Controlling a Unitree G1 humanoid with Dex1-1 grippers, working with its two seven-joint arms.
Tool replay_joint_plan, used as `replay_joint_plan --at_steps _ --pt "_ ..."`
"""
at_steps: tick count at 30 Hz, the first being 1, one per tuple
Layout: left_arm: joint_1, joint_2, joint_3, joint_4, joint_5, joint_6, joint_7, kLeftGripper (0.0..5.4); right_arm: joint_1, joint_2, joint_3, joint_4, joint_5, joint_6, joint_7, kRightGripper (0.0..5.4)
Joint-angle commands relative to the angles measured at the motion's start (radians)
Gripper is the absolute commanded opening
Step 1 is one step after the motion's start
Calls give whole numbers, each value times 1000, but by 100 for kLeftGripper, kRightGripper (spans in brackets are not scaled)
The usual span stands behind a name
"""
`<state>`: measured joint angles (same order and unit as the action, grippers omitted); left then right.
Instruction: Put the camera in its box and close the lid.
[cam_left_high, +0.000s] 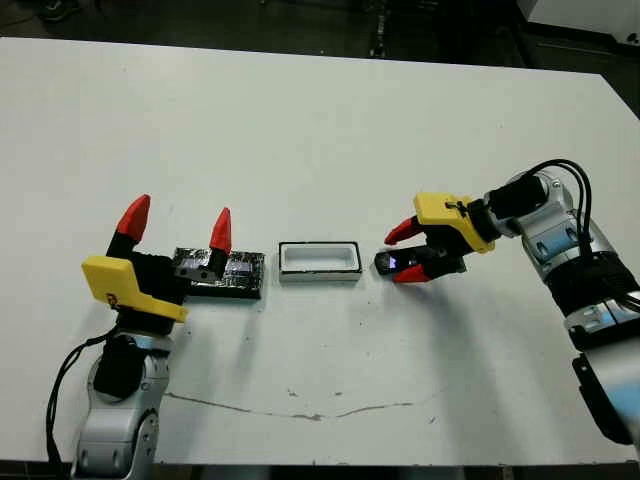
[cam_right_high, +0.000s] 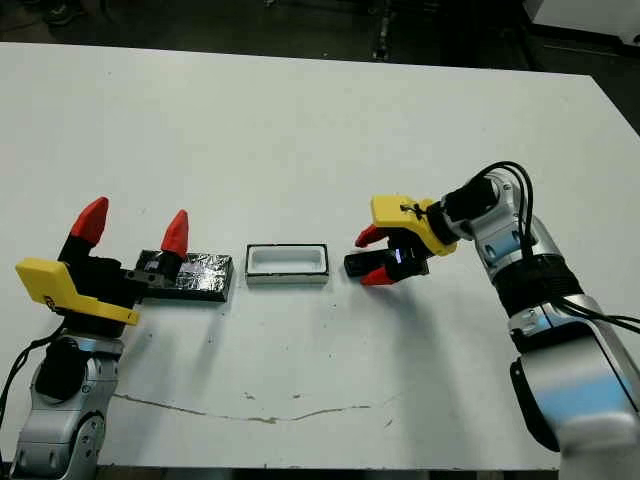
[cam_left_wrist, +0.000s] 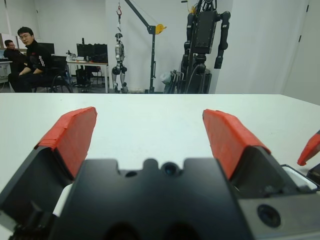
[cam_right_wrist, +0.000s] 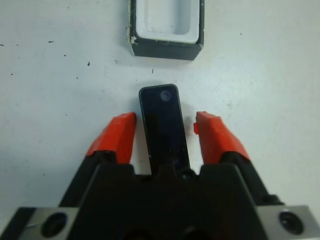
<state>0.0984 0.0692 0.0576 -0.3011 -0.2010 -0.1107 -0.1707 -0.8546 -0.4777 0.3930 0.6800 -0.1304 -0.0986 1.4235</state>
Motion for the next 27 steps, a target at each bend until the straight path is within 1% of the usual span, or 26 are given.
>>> replay_joint_plan --at_steps 1,7,12,16,20,23,26,27 --pt "4 7 1 3 -5 7 -9 540 24 -17 4 -16 -7 7 0 255" --pt "4 2 3 -5 -6 17 0 540 28 -26 11 -37 -16 16 3 169" --pt "4 0 4 -5 -5 15 3 540 23 -36 21 -63 -32 62 14 166" --pt "6 -2 5 -9 -7 22 8 540 13 -49 27 -77 -38 39 22 166" --pt "7 -2 4 -12 -7 24 10 540 -7 -59 28 -81 -43 42 31 166" --pt "7 -4 7 -9 -13 24 10 540 -15 -58 6 -75 -27 49 25 166" --pt "7 -4 8 -4 -16 20 7 540 -14 -55 -40 -74 9 31 -5 166" --pt "7 -3 8 -3 -16 18 6 540 -18 -50 -57 -63 27 35 -8 166"
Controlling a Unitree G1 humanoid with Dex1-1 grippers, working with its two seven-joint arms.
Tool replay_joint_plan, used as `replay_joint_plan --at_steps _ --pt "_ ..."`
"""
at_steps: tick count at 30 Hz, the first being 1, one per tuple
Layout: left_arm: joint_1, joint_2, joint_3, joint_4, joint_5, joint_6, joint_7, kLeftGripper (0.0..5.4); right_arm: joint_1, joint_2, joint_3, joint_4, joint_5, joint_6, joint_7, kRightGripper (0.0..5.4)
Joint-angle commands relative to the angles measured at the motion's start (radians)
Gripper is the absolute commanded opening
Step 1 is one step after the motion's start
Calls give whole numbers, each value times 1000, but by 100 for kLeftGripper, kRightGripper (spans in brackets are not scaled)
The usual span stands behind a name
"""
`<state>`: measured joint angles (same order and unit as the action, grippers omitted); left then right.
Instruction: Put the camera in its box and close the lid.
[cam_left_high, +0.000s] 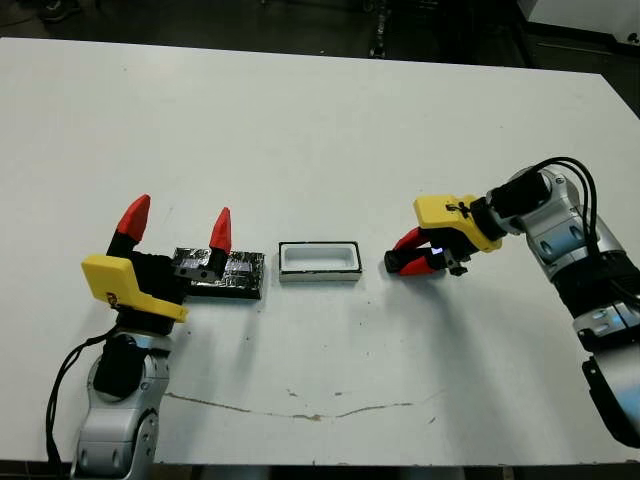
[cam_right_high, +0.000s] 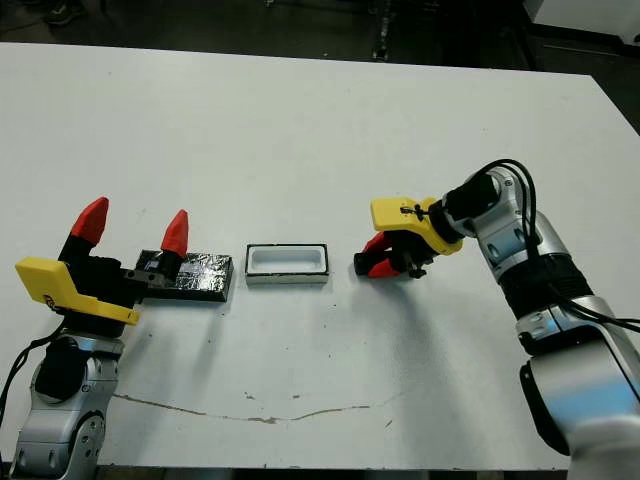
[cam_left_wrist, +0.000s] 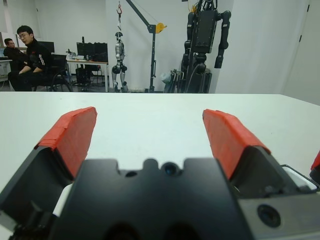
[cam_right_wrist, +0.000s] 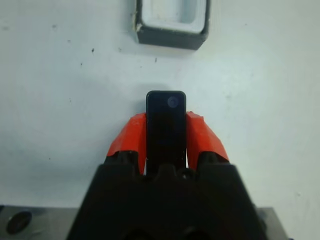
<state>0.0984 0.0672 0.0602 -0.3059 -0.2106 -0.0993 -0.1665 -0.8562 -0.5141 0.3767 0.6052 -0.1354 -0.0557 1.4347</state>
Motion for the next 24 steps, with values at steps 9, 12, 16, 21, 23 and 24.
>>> replay_joint_plan --at_steps 9,12,16,21,23,24 --pt "8 -2 1 0 8 4 9 540 -137 57 -120 95 165 222 34 166" --pt "8 -1 2 2 -1 5 4 540 -160 84 -127 72 183 271 18 166" --pt "10 2 4 -1 4 6 6 540 -170 160 -128 20 216 360 -28 166" --pt "7 1 5 2 5 1 7 540 -159 207 -113 -19 226 426 -63 166" --pt "6 1 6 0 3 5 8 540 -153 222 -108 -45 226 442 -79 166" --pt "5 1 7 0 2 4 8 540 -150 228 -106 -55 227 447 -84 166"
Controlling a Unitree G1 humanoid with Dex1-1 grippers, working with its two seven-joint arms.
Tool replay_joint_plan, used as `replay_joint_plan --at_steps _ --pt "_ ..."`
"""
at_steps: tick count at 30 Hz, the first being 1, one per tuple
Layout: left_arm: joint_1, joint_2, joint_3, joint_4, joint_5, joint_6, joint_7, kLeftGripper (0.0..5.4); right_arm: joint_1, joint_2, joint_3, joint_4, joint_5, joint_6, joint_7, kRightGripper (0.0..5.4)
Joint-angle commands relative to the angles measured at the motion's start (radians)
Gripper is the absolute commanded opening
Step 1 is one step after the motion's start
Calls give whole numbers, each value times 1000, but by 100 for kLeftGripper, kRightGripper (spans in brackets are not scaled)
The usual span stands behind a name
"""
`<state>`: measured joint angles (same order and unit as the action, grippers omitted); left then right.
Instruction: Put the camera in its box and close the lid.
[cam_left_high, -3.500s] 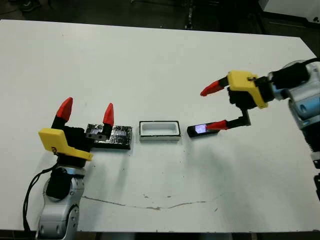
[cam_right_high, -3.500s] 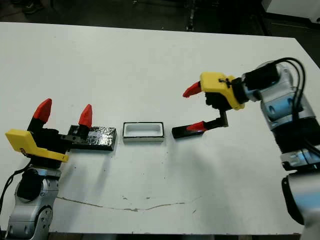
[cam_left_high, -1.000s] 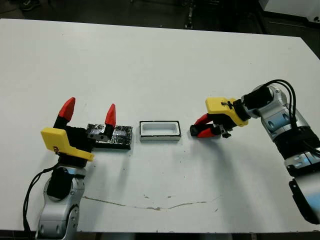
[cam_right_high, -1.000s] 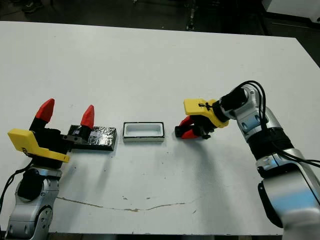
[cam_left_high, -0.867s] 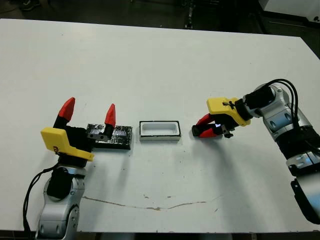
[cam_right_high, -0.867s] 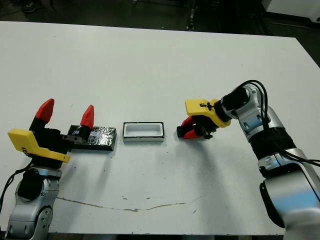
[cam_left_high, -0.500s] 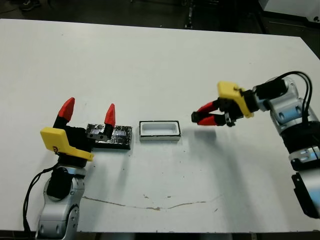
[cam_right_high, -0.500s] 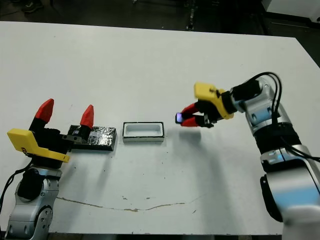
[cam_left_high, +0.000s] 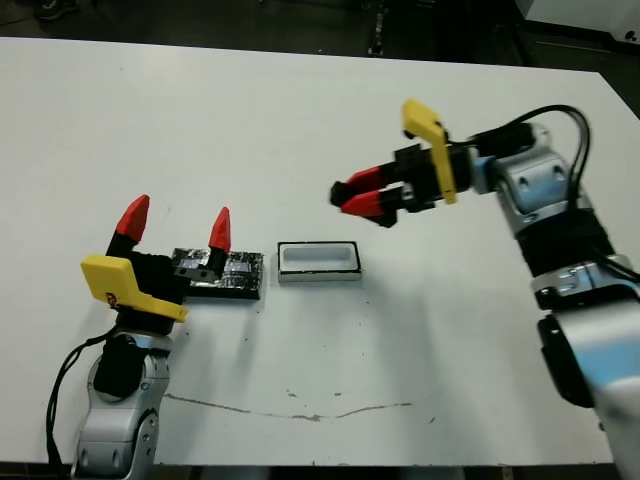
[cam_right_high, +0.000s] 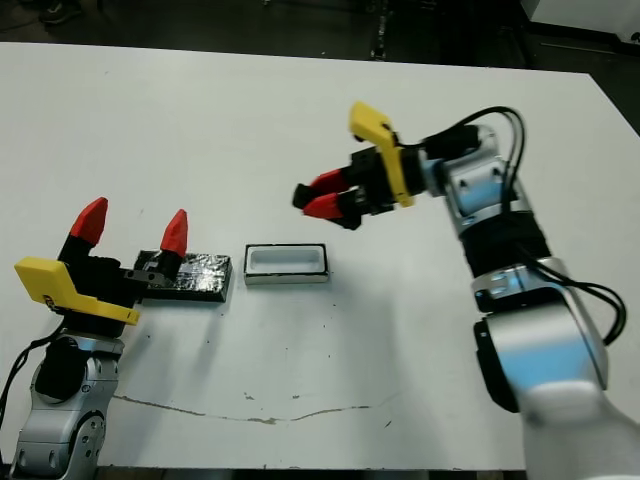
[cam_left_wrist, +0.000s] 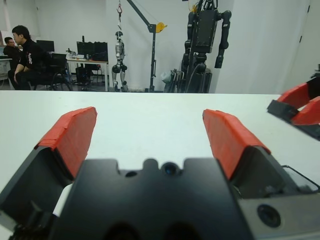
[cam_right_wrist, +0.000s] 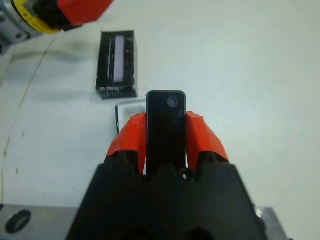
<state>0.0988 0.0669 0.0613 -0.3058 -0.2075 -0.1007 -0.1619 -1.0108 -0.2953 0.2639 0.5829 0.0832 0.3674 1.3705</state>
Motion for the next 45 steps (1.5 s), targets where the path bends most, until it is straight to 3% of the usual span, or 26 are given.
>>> replay_joint_plan --at_steps 1,8,15,34,45 --pt "5 1 6 -1 -3 5 3 540 6 16 7 -41 12 29 -22 166" --pt "5 0 12 5 -5 -2 1 540 50 63 -1 -96 51 47 -63 166" --pt "5 3 14 -2 -9 2 2 540 61 72 29 -106 44 40 -70 166" --pt "1 0 9 -4 -9 3 6 540 92 69 78 -43 -4 -82 -88 166" --pt "4 3 8 -1 -6 -1 4 540 99 68 98 -36 -14 -52 -67 166"
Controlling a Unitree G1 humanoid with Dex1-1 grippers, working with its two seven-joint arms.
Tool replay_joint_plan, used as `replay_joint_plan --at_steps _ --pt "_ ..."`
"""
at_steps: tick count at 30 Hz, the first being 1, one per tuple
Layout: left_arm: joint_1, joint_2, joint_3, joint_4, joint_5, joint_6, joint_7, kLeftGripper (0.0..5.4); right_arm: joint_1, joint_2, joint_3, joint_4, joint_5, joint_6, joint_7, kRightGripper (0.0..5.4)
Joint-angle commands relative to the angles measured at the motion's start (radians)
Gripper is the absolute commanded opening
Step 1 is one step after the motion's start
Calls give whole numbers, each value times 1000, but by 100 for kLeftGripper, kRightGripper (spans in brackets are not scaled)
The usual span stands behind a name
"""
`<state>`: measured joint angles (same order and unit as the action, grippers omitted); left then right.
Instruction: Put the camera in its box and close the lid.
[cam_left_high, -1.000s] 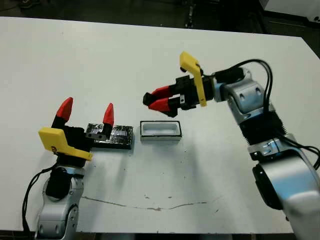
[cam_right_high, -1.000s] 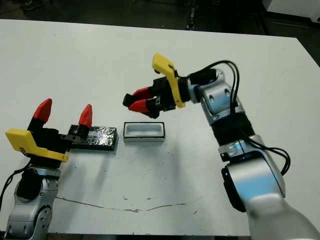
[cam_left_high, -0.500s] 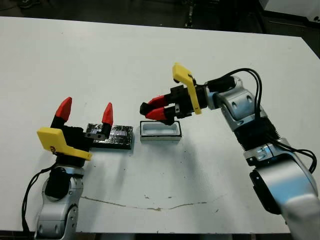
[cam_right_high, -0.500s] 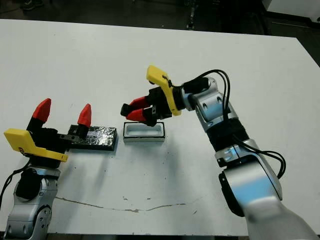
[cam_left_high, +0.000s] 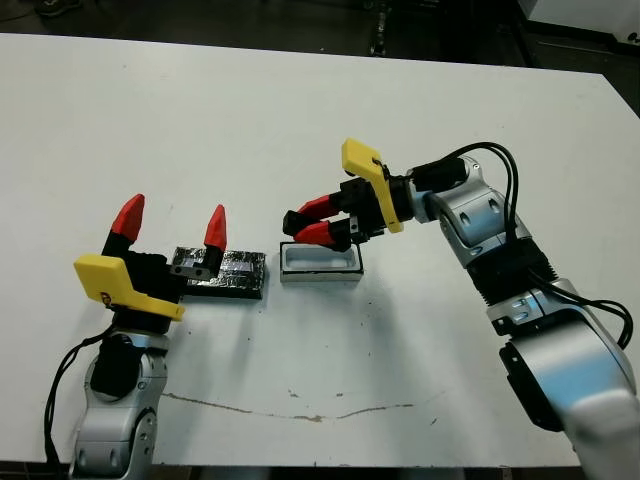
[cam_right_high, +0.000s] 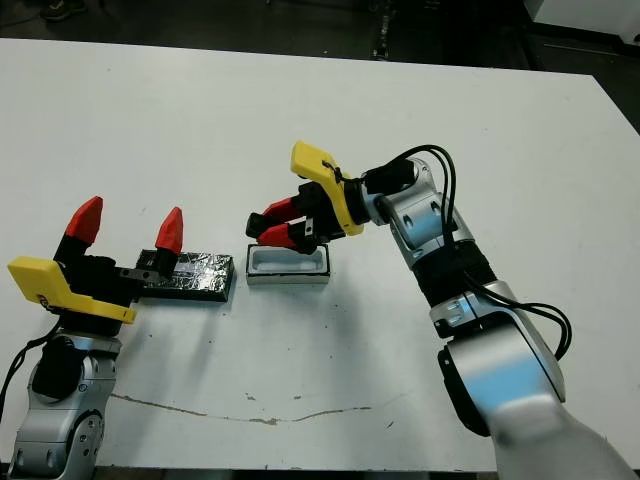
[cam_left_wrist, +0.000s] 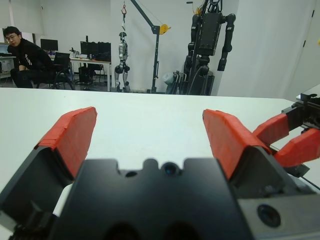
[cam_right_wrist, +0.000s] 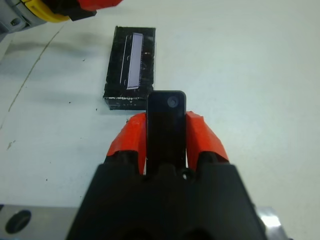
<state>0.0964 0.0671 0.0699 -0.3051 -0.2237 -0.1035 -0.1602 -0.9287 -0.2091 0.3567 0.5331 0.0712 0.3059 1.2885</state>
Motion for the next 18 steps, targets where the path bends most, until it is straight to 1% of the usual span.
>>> replay_joint_plan --at_steps 1,5,8,11,14,18 --pt "7 3 -1 -3 11 4 3 540 20 -17 3 21 2 10 20 166" --pt "7 2 -1 -5 8 9 2 540 28 -18 -1 34 6 0 31 166" --pt "8 2 -1 -4 13 6 4 540 29 -20 -1 36 9 15 41 166" --pt "7 0 -2 -2 11 6 4 540 35 -17 -7 41 17 15 50 166" --pt "7 1 -2 0 13 4 4 540 37 -19 0 37 11 34 48 166" --pt "8 0 -2 -1 12 4 4 540 40 -21 8 41 2 33 47 166"
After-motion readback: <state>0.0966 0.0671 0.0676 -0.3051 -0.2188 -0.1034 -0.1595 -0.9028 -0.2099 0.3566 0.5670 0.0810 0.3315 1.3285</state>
